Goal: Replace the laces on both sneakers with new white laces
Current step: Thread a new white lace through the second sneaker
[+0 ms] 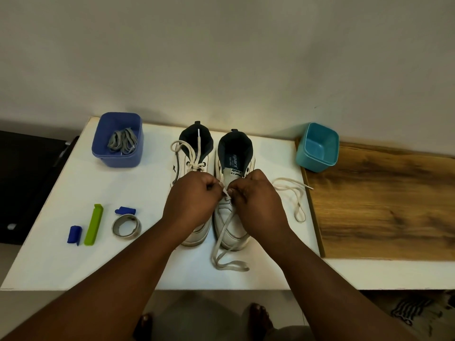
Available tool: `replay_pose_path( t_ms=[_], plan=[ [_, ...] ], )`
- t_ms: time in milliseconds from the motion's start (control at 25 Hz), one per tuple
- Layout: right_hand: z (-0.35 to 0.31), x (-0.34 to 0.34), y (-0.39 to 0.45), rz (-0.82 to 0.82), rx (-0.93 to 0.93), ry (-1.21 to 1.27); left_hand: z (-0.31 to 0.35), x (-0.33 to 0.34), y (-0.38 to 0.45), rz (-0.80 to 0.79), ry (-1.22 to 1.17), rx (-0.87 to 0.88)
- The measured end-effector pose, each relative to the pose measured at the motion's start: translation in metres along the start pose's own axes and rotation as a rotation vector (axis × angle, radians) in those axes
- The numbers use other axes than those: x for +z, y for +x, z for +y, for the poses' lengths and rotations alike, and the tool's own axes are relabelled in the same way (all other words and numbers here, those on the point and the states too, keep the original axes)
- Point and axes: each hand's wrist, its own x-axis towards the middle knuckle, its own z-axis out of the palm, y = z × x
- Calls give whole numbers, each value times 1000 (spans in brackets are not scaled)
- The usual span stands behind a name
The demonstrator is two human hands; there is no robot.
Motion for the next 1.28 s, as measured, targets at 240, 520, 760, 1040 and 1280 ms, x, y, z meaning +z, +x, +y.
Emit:
replay_pose_path(
  t_ms=[240,520,760,1040,1280],
  plan=[
    [6,-11,4,-136,-38,53,4,-3,-4,-66,20,25],
    [2,-25,-1,-136,24,16,11,-8,-16,27,152,63],
    [-1,-31,-6,-16,39,-55,14,1,-14,73,-198,-43],
    [3,-38,-5,-146,13,-62,24,3,-15,109,-483,-137],
    [4,-34,-5,-112,-5,-101,41,-38,-12,426,-893,-102]
  ],
)
